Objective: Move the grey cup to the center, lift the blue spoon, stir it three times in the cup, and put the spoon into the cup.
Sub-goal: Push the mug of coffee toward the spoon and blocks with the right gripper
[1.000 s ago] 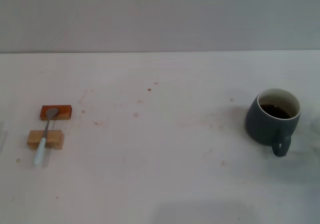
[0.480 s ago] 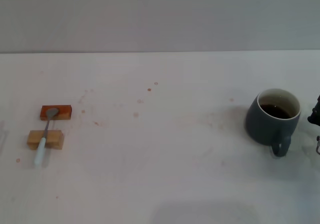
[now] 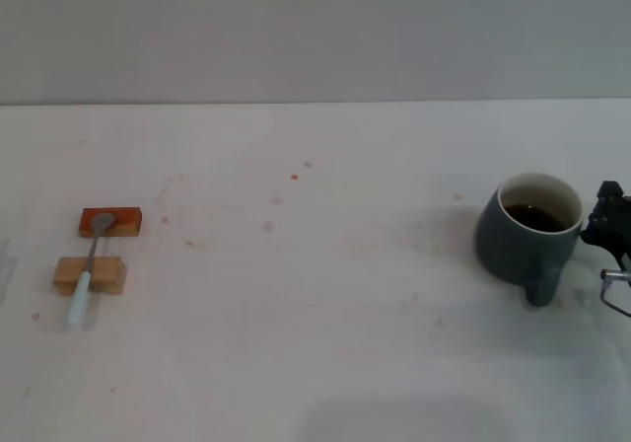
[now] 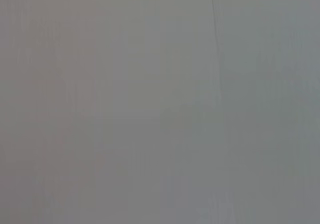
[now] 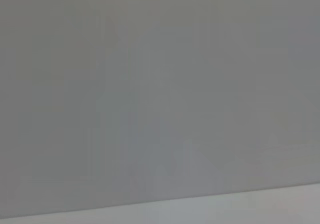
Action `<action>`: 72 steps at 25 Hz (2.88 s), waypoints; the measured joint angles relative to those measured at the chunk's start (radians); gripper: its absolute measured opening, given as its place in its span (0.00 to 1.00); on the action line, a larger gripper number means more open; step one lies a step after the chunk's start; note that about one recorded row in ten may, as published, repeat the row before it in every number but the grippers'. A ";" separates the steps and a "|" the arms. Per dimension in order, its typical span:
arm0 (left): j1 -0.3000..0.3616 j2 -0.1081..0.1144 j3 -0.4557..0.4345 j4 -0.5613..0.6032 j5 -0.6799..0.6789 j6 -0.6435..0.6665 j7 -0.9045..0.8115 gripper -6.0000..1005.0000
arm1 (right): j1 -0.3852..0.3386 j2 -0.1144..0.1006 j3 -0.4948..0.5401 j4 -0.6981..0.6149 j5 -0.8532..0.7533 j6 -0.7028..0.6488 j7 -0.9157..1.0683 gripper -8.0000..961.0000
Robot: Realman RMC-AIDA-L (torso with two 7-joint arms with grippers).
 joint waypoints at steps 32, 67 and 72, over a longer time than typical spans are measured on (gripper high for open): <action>-0.019 -0.002 0.000 -0.002 0.000 -0.002 -0.004 0.83 | 0.059 -0.003 -0.125 0.097 -0.060 0.065 0.007 0.01; -0.012 -0.002 0.000 -0.001 0.000 0.006 -0.004 0.83 | 0.097 0.000 0.044 0.090 -0.161 0.175 0.011 0.01; -0.011 -0.002 0.000 -0.001 0.000 0.006 -0.004 0.83 | 0.106 0.000 0.059 0.094 -0.162 0.188 0.011 0.01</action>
